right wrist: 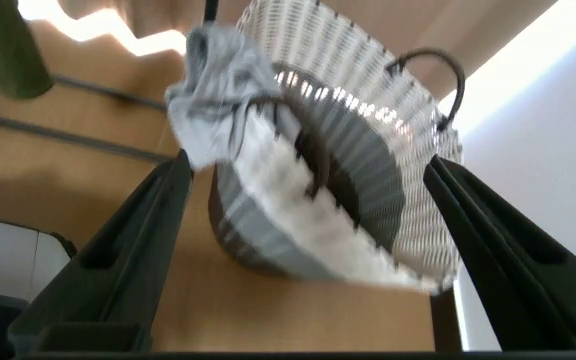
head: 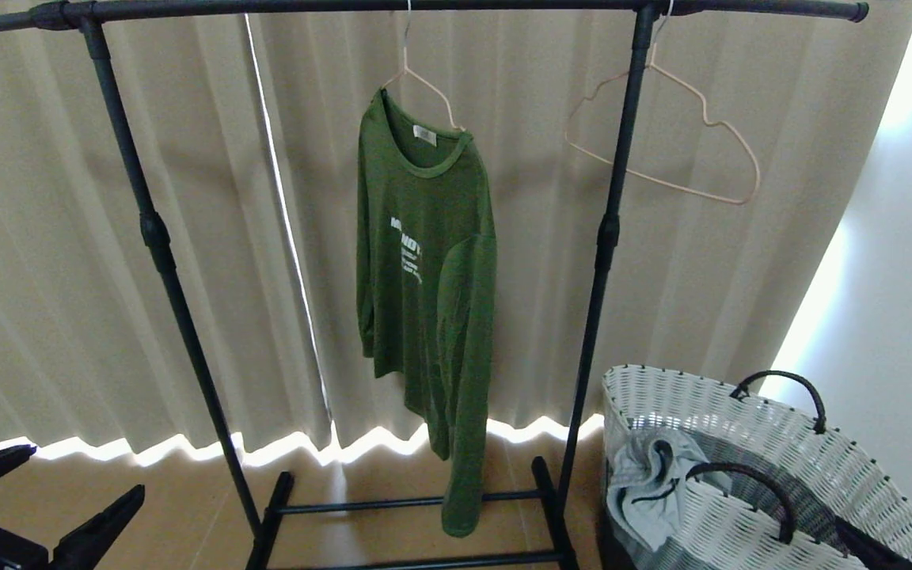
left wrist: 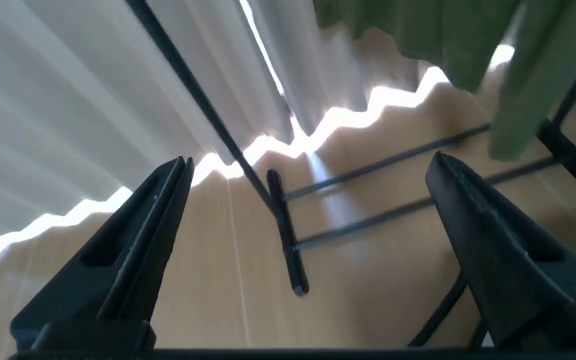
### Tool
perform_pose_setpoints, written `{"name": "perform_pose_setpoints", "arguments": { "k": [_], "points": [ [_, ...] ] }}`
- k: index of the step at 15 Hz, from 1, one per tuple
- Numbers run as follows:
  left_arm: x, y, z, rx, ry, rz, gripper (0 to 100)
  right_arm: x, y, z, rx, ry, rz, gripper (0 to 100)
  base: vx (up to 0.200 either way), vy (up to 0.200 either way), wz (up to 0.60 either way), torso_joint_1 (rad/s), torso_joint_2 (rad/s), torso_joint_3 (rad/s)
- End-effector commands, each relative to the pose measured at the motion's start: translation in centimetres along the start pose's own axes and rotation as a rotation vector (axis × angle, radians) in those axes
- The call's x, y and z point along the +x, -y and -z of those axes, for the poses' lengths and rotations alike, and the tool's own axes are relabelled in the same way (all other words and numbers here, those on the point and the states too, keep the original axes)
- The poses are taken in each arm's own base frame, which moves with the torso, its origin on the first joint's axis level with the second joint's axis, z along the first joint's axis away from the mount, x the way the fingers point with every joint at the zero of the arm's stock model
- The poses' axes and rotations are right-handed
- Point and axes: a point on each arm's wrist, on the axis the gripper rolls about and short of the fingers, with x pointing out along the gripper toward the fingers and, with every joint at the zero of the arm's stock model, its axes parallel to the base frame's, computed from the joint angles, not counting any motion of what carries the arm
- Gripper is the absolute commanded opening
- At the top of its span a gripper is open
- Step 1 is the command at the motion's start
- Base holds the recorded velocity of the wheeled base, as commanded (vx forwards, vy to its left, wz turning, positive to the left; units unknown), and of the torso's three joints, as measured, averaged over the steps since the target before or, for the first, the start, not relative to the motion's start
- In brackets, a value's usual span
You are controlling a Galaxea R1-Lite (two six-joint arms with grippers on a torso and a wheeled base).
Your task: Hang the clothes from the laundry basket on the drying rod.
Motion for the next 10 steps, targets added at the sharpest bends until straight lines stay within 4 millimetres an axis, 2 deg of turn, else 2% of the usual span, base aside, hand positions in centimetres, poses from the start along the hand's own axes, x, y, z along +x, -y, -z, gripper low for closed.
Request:
{"name": "perform_pose_setpoints", "arguments": {
  "k": [1, 6, 10],
  "points": [
    [0.0, 0.1, 0.0, 0.004, 0.002, 0.011, 100, 0.0, 0.0, 0.0, -0.001, -0.003, -0.001, 100, 0.200, 0.000, 0.00, 0.002, 0.00, 0.002],
    [0.0, 0.3, 0.2, 0.016, 0.000, 0.024, 100, 1.4, -0.1, 0.1, -0.010, -0.085, -0.021, 100, 0.200, 0.000, 0.00, 0.000, 0.00, 0.002],
    [-0.2, 0.3, 0.4, 0.033, 0.003, 0.022, 100, 4.4, -0.4, 0.1, -0.096, -0.245, -0.073, 100, 0.000, 0.000, 0.00, 0.000, 0.00, 0.000]
  ]
}}
